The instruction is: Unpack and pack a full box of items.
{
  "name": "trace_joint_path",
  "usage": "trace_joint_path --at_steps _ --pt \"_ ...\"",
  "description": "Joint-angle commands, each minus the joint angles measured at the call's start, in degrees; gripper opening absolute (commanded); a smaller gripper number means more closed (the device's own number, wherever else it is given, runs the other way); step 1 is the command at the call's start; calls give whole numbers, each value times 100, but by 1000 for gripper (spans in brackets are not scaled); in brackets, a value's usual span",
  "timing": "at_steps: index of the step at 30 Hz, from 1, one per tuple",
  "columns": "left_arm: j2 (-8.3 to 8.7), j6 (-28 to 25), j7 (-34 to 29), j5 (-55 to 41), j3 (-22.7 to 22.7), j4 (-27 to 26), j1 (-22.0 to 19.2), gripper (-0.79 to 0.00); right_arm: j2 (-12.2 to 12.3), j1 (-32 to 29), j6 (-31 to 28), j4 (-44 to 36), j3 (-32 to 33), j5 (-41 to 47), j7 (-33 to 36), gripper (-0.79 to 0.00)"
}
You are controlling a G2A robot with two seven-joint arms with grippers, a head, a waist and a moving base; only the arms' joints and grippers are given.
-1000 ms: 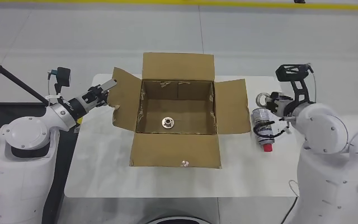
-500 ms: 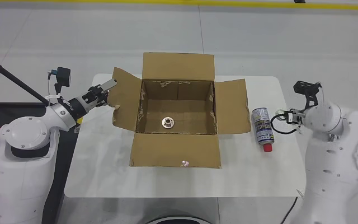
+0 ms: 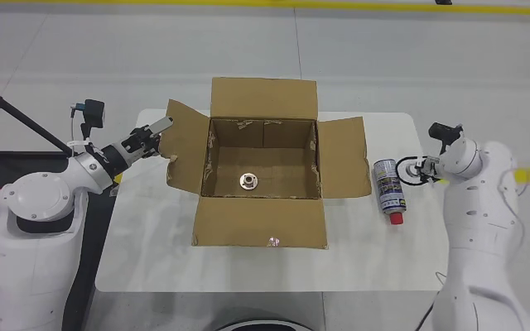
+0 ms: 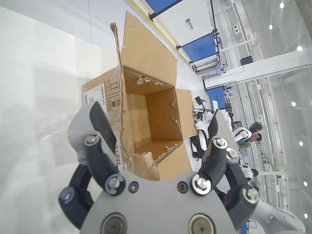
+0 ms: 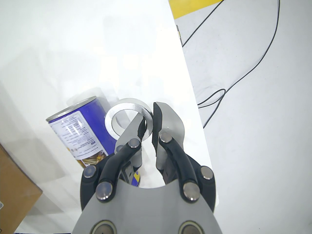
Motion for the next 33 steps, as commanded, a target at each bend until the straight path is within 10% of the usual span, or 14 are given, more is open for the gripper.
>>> trace_joint_path --at_steps 1,15,33 --pt "0 0 0 0 0 0 0 0 7 132 30 376 -40 -17 -139 -785" --pt "0 0 0 0 0 0 0 0 72 634 36 1583 -209 -30 -584 -785" --pt "0 0 0 0 0 0 0 0 138 491 111 721 -357 137 -433 -329"
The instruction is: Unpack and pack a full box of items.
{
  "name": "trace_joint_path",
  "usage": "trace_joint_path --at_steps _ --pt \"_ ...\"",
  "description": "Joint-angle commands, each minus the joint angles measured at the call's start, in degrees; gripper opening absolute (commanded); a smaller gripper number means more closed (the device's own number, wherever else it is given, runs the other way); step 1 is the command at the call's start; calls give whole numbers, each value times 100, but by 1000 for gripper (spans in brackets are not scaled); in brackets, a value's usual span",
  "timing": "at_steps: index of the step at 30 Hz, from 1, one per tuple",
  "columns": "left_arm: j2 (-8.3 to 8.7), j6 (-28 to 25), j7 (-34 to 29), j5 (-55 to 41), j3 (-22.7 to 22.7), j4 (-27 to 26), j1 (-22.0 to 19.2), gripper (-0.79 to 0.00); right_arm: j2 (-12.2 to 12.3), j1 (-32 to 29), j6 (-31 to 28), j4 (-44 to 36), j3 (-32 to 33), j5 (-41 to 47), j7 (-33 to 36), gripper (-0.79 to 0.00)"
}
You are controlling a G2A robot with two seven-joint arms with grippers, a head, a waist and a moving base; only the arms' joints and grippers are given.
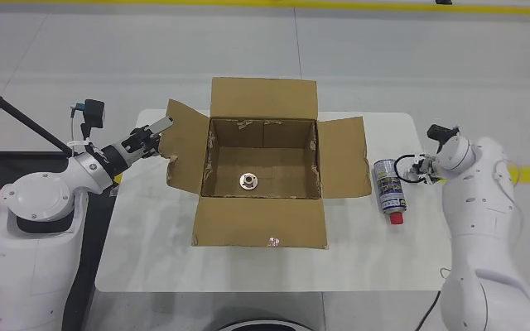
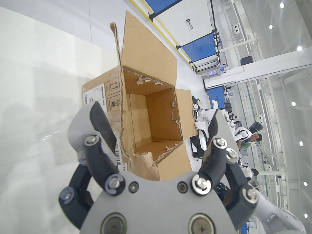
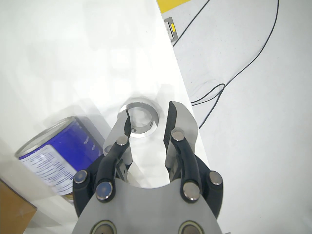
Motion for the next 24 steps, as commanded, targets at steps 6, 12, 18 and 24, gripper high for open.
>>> trace_joint_path --at_steps 6,12,18,24 --pt "0 0 0 0 0 0 0 0 -26 -798 78 -2989 -260 135 797 -92" --pt "0 0 0 0 0 0 0 0 -70 -1300 173 -5282 -660 310 1214 -34" --pt "0 0 0 0 0 0 0 0 -152 -1208 152 -6434 -1355 754 1209 -28" --pt "0 0 0 0 0 0 0 0 -296 -708 -190 -6215 -2399 1618 1228 0"
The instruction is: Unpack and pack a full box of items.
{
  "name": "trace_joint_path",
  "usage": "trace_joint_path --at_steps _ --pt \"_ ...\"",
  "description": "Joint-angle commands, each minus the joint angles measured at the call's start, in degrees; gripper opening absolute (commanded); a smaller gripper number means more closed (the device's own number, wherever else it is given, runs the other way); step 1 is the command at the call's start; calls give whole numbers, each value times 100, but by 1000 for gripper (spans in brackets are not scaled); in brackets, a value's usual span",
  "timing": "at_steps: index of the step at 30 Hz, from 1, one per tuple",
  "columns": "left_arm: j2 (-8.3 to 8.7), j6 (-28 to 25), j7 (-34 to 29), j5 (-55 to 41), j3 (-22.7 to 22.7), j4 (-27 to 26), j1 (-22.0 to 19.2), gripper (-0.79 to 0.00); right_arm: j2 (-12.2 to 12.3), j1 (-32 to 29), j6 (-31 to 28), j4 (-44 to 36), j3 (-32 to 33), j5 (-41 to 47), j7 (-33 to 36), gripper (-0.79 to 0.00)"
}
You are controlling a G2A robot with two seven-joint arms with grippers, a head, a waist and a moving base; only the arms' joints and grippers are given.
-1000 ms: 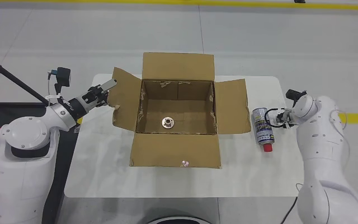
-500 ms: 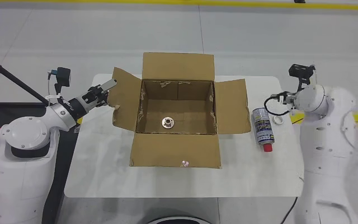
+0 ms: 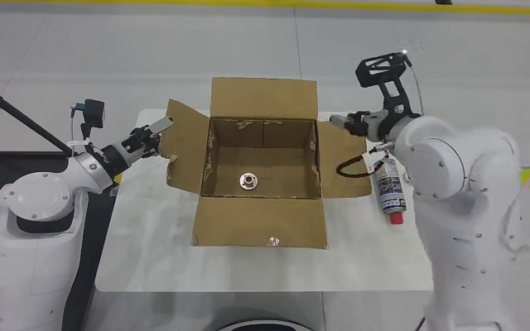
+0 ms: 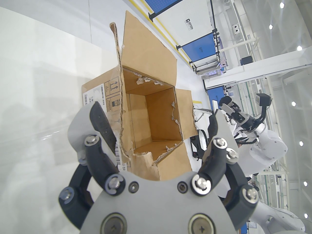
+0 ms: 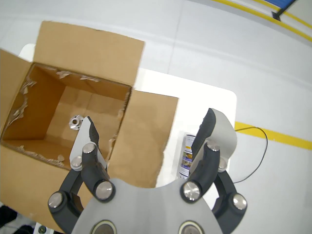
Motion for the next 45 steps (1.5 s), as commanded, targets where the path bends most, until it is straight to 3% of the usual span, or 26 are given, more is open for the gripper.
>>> trace_joint_path --at_steps 1,13,22,33,38,45 --pt "0 0 0 0 0 0 0 0 -66 217 -69 199 -465 269 -46 0" --pt "0 0 0 0 0 0 0 0 -649 1039 346 2062 -2778 953 -568 0" --pt "0 0 0 0 0 0 0 0 -1187 1596 839 3702 -3485 1797 -995 -120" --pt "0 0 0 0 0 0 0 0 -1898 2090 661 5542 -4207 2411 -1376 -117" --pt "0 0 0 0 0 0 0 0 -2182 2212 529 6199 -4417 2536 -1526 -172" --pt "0 0 0 0 0 0 0 0 -2547 2365 289 6971 -4566 2717 -1692 -391"
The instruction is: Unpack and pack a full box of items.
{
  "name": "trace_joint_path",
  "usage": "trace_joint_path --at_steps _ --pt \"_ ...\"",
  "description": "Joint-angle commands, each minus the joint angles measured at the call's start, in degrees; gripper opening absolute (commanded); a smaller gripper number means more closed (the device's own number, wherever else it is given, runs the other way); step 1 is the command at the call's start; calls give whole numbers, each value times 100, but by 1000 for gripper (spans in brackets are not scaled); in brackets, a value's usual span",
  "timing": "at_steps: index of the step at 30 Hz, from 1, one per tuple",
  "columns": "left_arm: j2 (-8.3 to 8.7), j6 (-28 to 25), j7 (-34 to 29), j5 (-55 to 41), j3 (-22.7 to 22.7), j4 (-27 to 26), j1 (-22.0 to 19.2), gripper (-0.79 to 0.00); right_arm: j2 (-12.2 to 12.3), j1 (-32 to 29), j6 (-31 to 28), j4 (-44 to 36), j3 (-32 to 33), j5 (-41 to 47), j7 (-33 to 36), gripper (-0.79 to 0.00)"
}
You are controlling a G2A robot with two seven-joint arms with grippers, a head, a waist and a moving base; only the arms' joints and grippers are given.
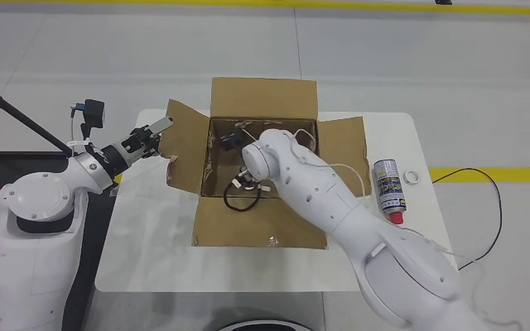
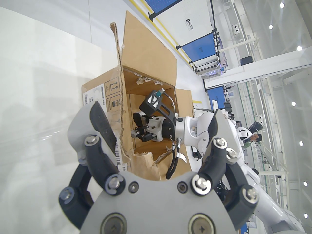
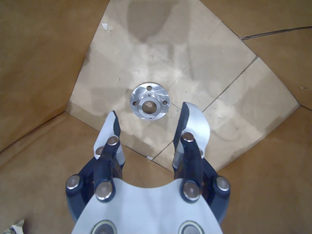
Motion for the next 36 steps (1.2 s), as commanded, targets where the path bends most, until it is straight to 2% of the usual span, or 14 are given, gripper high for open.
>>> trace_joint_path --at_steps 1,13,18,24,31,36 --pt "0 0 0 0 0 0 0 0 -91 37 -62 188 -31 31 -28 -409" --pt "0 0 0 0 0 0 0 0 -527 188 -392 1081 -98 141 -171 -474" --pt "0 0 0 0 0 0 0 0 -661 234 -511 1384 -95 142 -241 -520" --pt "0 0 0 0 0 0 0 0 -797 274 -611 1680 -83 124 -290 -536" --pt "0 0 0 0 0 0 0 0 -924 357 -662 1935 -55 72 -327 -785" --pt "0 0 0 0 0 0 0 0 -976 460 -697 2089 -14 19 -333 -785"
